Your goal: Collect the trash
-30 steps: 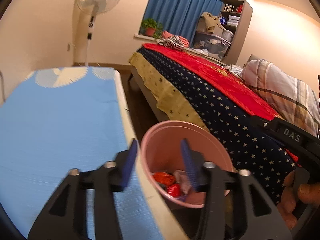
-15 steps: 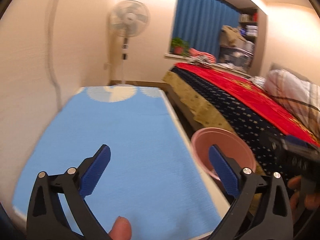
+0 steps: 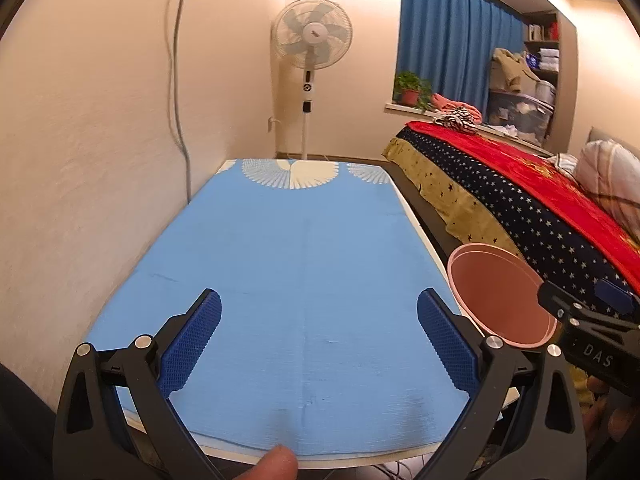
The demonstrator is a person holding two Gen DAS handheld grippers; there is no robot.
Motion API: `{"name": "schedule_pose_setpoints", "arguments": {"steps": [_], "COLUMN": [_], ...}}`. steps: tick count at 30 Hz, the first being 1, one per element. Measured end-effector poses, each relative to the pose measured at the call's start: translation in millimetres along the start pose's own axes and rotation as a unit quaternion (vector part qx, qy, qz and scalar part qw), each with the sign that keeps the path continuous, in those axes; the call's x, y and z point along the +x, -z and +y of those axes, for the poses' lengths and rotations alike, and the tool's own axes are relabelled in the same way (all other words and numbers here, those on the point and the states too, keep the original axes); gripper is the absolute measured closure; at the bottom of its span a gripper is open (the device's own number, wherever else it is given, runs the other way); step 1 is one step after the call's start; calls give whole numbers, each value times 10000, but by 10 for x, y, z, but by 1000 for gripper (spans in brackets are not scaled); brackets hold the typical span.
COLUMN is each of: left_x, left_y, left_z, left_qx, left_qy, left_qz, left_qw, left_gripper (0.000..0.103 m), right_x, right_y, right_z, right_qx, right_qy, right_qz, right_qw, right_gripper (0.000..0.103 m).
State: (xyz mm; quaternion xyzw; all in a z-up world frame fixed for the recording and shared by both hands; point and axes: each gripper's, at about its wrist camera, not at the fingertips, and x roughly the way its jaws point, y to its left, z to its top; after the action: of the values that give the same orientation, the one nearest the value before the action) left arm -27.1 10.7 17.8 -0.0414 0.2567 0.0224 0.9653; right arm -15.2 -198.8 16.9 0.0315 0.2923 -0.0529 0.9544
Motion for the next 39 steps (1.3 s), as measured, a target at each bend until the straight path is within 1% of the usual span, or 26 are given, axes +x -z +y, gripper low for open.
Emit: {"name": "schedule_pose_setpoints", "arguments": {"steps": [3, 10, 39], "left_x": [5, 12, -17], "left_y": [23, 61, 87], "left_z": [-6, -44, -49], "left_qx": [16, 88, 100], "left_qy": [-41, 50, 128], "left_qz": [-4, 55, 119], "left_qw": [10000, 9999, 9998], "left_gripper": [8, 8, 8], "right_x": [8, -12, -46], "right_y": [-3, -1, 9], "right_z": [-24, 9, 69], "right_qx": [101, 45, -63], "right_qy": [-22, -61, -77], "right_qz": [27, -20, -84], "right_qw": [9999, 10000, 9999], "right_gripper": [5, 5, 5]}}
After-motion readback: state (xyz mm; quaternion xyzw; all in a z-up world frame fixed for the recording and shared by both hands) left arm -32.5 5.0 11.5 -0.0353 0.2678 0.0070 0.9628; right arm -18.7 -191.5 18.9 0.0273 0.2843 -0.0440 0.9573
